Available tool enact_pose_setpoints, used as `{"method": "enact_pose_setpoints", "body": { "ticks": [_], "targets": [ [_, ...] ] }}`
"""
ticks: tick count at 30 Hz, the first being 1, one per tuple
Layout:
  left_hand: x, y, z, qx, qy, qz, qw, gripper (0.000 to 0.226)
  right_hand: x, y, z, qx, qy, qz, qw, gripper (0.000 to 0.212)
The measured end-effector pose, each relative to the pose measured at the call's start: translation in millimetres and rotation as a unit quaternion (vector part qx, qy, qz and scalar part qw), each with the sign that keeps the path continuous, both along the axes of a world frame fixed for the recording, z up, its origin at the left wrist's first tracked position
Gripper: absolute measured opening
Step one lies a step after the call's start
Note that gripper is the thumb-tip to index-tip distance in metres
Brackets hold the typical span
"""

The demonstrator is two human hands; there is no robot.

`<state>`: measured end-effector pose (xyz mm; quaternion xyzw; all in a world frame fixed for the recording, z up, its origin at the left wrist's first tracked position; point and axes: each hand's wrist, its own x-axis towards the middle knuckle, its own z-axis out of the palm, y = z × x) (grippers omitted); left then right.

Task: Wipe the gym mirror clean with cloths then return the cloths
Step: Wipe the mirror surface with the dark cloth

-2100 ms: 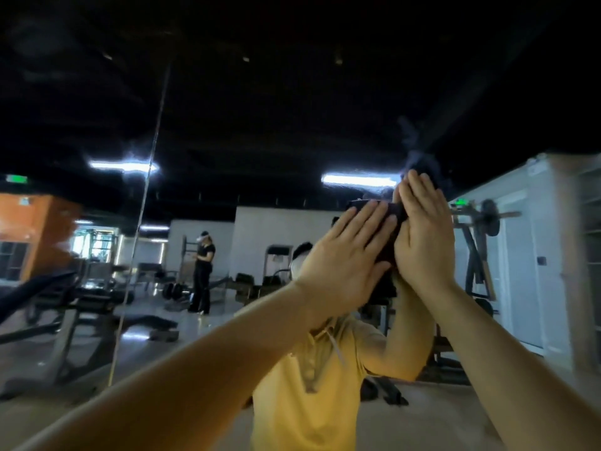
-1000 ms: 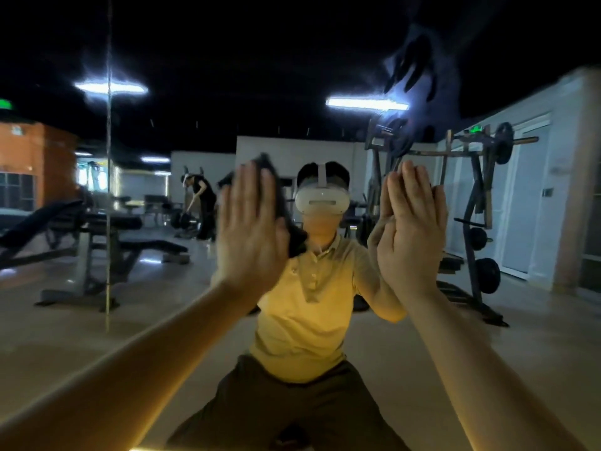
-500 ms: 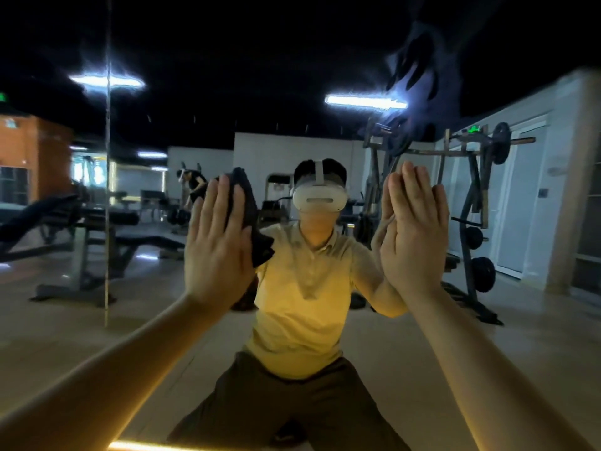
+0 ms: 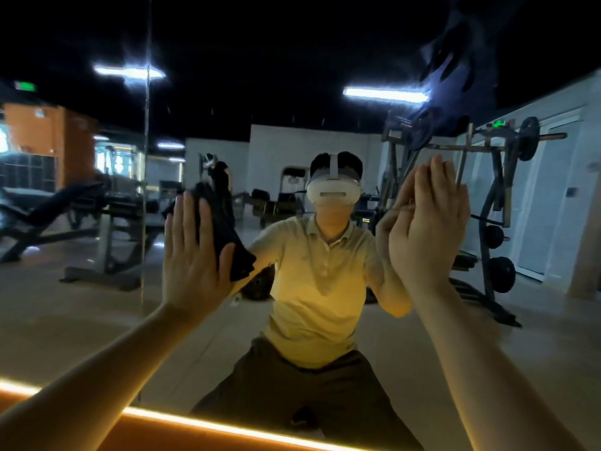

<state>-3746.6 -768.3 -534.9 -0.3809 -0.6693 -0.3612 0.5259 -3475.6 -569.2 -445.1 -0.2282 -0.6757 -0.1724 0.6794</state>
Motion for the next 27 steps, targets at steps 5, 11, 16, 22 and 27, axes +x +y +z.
{"method": "enact_pose_setpoints", "body": {
  "ticks": [5,11,16,22,27],
  "targets": [
    [52.7,39.8,-17.7,0.017,-0.039,-0.038,0.998,0.073,-23.8,-16.2,-40.8,0.032,-0.051,0.004,0.998,0.057],
    [107.5,83.0,-26.2,-0.207,0.217,-0.068,0.951,0.071,-18.2,3.2,-50.0,0.06,-0.087,0.012,0.994,0.056],
    [12.0,18.7,-12.5,-0.09,0.101,-0.036,0.99,0.077,-26.5,-5.9,-51.2,0.041,-0.065,0.004,0.997,0.059],
    [-49.2,-37.6,-39.5,-0.015,-0.017,-0.007,1.0,0.074,-39.3,-22.1,-53.5,-0.017,-0.036,-0.011,0.999,0.064],
    [-14.5,-8.3,-42.0,-0.037,0.047,-0.059,0.996,0.07,-33.7,-42.2,-45.3,-0.033,-0.054,-0.038,0.997,0.063]
  ]
}}
